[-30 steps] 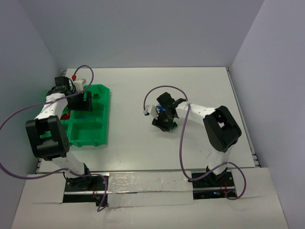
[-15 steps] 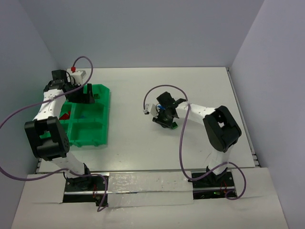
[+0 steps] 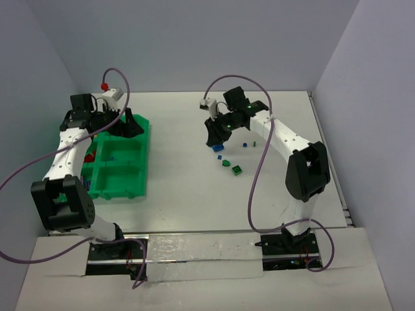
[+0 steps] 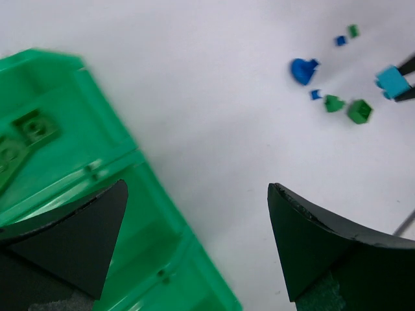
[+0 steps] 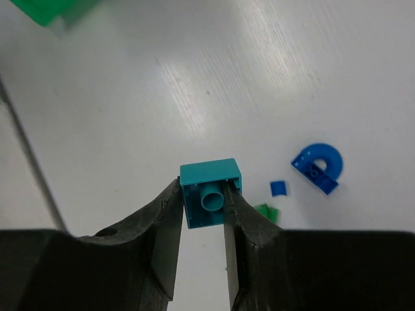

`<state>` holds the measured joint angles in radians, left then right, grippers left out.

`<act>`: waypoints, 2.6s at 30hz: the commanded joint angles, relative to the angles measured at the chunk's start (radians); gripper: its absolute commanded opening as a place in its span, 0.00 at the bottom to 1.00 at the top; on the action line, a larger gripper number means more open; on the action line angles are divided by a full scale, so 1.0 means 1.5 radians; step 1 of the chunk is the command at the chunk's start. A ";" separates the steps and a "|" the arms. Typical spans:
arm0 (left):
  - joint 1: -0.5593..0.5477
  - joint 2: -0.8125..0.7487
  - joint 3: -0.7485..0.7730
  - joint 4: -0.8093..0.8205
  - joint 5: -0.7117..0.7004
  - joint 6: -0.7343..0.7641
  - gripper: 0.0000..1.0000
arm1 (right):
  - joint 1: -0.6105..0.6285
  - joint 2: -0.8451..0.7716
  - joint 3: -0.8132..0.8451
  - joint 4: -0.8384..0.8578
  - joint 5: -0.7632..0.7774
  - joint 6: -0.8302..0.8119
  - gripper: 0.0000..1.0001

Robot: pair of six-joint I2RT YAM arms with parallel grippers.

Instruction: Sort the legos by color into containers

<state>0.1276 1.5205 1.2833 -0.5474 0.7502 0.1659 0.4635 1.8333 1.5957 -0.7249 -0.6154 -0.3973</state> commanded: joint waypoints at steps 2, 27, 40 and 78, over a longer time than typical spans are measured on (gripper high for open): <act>-0.110 -0.062 -0.074 0.184 0.080 -0.031 0.99 | -0.021 0.048 0.064 0.001 -0.185 0.184 0.00; -0.363 0.031 -0.062 0.437 0.012 -0.087 0.94 | -0.076 0.098 -0.089 0.664 -0.490 0.904 0.00; -0.385 0.059 -0.029 0.404 -0.022 -0.067 0.43 | -0.076 0.101 -0.106 0.732 -0.510 0.969 0.00; 0.040 -0.043 -0.062 -0.145 -0.311 0.058 0.00 | -0.159 -0.089 -0.127 0.001 0.032 0.027 1.00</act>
<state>0.1875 1.4399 1.1961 -0.7662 0.3725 0.2657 0.2203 1.7435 1.4395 -0.7168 -0.6406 -0.3013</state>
